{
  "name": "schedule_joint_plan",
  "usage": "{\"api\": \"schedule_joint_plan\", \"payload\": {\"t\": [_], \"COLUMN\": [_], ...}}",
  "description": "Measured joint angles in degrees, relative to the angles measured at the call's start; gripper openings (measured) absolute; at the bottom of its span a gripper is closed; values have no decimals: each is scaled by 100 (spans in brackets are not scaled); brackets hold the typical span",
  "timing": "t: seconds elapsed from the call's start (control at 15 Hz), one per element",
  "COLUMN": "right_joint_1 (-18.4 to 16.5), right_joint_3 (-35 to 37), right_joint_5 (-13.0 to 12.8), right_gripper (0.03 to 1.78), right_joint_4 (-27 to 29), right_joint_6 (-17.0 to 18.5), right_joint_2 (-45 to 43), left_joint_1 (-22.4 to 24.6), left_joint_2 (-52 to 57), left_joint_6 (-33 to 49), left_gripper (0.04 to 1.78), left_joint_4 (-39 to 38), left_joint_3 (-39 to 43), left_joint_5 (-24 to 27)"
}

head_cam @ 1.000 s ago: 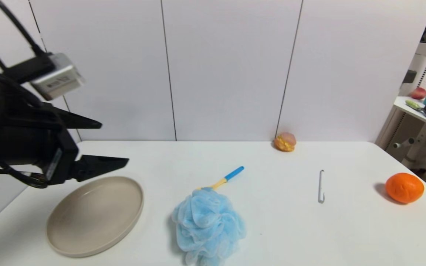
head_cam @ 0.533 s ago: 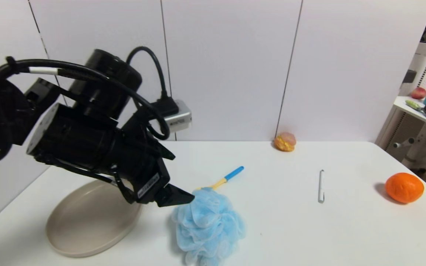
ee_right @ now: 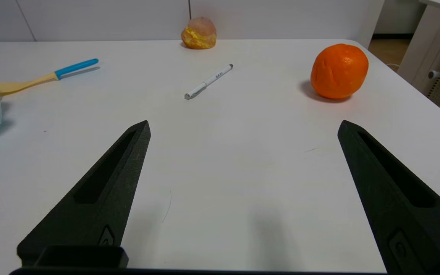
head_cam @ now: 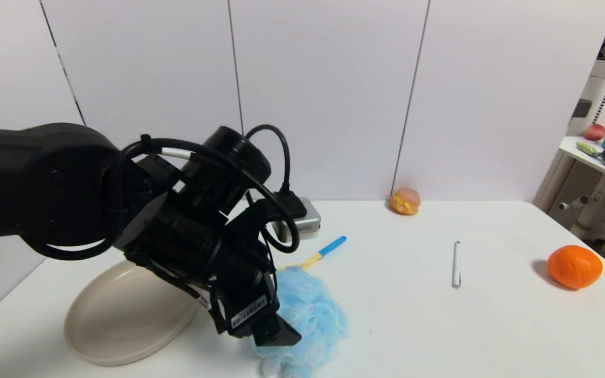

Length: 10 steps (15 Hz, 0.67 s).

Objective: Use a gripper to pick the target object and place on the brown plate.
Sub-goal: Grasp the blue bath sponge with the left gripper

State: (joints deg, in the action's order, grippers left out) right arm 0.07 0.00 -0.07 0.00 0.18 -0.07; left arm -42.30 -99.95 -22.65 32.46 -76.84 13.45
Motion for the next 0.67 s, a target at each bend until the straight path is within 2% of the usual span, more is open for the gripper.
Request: {"api": "schedule_joint_plan", "payload": {"t": [0.67], "right_joint_1": [0], "right_joint_3": [0], "right_joint_5": [-2], "right_gripper": [169], "right_joint_4": [0], "right_joint_6": [0], "right_joint_2": [0], "left_joint_1": [-202], "left_joint_2": [-1168], "left_joint_6": [-6], "left_gripper": [169], "left_joint_4": [-482], "left_joint_3": [-12], "left_joint_5": [-20]}}
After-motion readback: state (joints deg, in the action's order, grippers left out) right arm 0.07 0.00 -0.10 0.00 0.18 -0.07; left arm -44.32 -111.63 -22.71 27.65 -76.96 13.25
